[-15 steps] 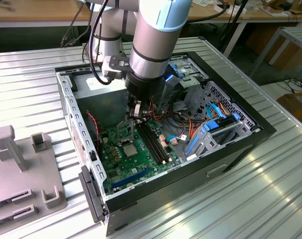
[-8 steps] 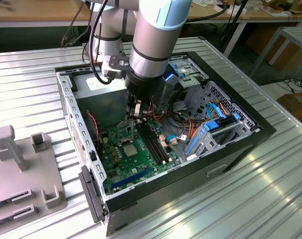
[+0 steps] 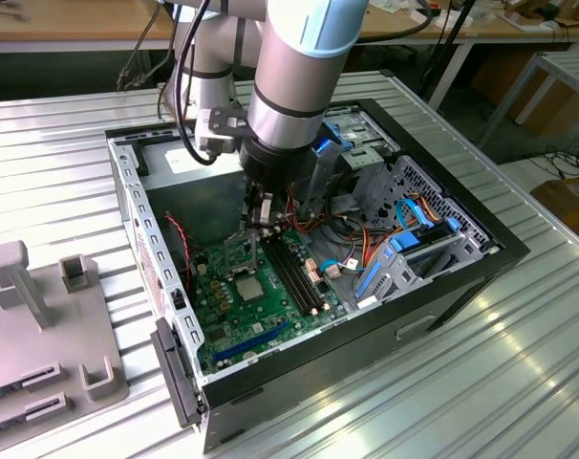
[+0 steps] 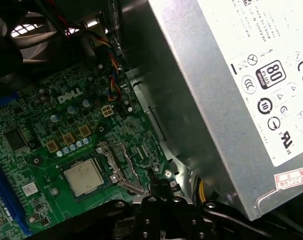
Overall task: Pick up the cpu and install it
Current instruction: 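Close the cpu cover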
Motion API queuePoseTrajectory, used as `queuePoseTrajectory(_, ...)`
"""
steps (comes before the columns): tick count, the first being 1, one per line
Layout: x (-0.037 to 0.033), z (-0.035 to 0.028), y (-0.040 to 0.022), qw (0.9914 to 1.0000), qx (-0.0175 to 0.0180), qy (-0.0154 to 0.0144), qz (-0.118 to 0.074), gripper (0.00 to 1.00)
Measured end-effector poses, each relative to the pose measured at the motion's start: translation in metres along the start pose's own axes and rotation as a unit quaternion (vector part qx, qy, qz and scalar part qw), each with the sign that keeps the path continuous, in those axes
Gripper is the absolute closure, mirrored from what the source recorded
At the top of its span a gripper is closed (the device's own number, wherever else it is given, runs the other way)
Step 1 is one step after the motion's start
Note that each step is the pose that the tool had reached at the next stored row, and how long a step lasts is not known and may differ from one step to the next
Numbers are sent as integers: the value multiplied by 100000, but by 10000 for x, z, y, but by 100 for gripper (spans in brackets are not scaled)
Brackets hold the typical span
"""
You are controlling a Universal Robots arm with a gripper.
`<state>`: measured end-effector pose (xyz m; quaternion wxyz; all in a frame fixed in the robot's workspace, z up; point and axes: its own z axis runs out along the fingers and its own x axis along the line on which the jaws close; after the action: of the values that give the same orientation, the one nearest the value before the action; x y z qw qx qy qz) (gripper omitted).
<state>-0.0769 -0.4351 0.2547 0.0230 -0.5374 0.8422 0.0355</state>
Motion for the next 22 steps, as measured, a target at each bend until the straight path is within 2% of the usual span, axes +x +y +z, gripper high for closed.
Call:
queuePoseTrajectory(3, 0, 1, 0, 99991, -98, 37, -1306, 89)
queuePoseTrajectory(12, 31, -4, -14, 99991, -103, 40, -1322, 89)
queuePoseTrajectory(22, 46, -52, -22, 99990, -105, 39, -1377, 89)
